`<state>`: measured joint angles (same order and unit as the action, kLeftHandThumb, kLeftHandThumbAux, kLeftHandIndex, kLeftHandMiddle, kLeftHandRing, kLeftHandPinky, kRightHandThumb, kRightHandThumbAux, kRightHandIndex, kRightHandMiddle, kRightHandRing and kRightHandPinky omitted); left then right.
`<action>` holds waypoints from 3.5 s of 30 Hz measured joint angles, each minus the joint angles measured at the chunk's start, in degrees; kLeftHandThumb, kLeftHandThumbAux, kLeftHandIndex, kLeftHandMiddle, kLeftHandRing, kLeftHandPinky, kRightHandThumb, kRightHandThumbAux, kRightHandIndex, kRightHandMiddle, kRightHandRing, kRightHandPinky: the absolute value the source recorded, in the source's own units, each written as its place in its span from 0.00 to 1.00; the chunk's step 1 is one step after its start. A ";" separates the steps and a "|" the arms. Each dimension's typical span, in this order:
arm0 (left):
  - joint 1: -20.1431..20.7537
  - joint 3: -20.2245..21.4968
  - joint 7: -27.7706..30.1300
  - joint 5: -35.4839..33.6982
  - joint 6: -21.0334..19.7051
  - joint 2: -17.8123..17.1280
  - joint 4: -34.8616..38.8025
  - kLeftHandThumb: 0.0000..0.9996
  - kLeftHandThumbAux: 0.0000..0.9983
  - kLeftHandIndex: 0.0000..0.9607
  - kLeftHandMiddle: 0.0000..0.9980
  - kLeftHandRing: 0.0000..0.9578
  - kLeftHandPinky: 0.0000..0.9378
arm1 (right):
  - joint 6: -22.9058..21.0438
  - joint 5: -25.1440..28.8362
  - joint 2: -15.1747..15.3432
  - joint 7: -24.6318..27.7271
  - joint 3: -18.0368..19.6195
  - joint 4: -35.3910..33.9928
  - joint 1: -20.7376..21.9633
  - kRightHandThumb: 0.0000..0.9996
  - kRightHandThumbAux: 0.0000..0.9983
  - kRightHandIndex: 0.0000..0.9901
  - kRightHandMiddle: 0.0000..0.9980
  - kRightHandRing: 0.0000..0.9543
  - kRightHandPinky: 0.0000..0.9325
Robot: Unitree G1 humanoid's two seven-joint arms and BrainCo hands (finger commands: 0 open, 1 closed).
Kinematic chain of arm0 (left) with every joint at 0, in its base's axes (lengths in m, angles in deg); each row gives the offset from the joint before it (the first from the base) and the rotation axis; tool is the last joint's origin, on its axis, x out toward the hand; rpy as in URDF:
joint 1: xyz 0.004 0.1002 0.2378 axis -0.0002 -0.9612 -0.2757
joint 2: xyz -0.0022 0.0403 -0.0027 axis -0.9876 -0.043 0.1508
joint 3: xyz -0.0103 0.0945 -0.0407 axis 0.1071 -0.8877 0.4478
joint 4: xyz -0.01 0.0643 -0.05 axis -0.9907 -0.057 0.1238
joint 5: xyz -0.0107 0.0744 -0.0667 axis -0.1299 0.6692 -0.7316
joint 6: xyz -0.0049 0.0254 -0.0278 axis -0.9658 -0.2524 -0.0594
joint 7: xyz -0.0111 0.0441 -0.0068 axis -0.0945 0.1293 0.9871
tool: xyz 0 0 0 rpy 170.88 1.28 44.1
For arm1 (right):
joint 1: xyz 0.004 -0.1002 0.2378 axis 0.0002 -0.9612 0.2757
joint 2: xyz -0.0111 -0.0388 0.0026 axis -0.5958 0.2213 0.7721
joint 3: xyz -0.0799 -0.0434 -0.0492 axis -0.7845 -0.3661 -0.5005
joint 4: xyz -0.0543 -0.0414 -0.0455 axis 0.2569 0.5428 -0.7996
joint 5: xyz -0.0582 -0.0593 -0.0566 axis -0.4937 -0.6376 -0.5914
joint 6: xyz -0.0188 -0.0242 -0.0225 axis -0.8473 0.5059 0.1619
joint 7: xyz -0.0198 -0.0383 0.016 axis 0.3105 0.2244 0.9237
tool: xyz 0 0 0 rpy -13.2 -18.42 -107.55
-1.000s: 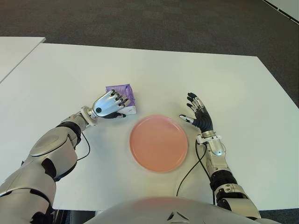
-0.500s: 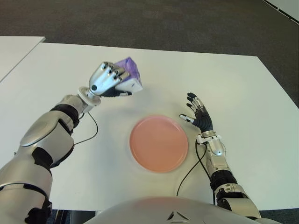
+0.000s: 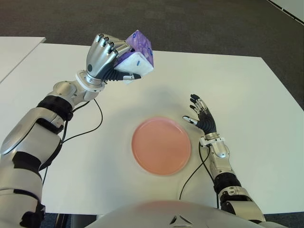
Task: Put the tissue paper into the plate.
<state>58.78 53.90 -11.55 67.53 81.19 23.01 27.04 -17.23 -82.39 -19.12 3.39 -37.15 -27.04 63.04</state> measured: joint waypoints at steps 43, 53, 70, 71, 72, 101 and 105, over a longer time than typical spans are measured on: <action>-23.52 8.83 40.46 -0.07 19.40 6.95 24.90 0.72 0.70 0.46 0.85 0.87 0.88 | 0.01 -0.09 -0.51 -1.78 0.09 0.76 0.38 0.00 0.81 0.00 0.00 0.00 0.00; -26.11 6.53 43.34 10.51 12.06 5.50 25.55 0.72 0.70 0.46 0.85 0.88 0.89 | 0.21 -0.20 -0.63 -3.48 0.12 0.85 0.41 0.00 0.80 0.00 0.00 0.00 0.00; -27.04 6.01 55.16 8.62 7.15 3.21 32.33 0.72 0.70 0.46 0.83 0.86 0.87 | 0.69 -0.34 -0.62 -3.53 -0.08 0.94 0.47 0.00 0.82 0.00 0.00 0.00 0.00; -27.28 6.06 55.65 8.60 6.80 3.19 32.87 0.72 0.70 0.46 0.83 0.86 0.87 | 0.69 -0.34 -0.62 -3.51 -0.09 0.94 0.47 0.00 0.82 0.00 0.00 0.00 0.00; -27.63 6.08 56.03 8.60 6.44 3.18 33.35 0.72 0.70 0.46 0.82 0.85 0.87 | 0.69 -0.34 -0.62 -3.49 -0.09 0.94 0.48 0.00 0.82 0.00 0.00 0.00 0.00; -29.20 5.81 61.96 2.22 8.83 3.97 35.65 0.73 0.70 0.46 0.83 0.86 0.88 | 0.68 -0.55 -0.59 -3.52 -0.25 0.92 0.47 0.00 0.82 0.00 0.00 0.00 0.00; -29.98 6.09 64.21 -3.46 8.85 5.17 35.33 0.73 0.70 0.46 0.83 0.86 0.87 | 0.68 -0.79 -0.57 -3.54 -0.38 0.92 0.49 0.00 0.82 0.00 0.00 0.00 0.00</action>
<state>28.80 59.98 52.66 64.07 90.04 28.18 62.37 -16.55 -83.17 -19.69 -0.15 -37.53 -26.11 63.53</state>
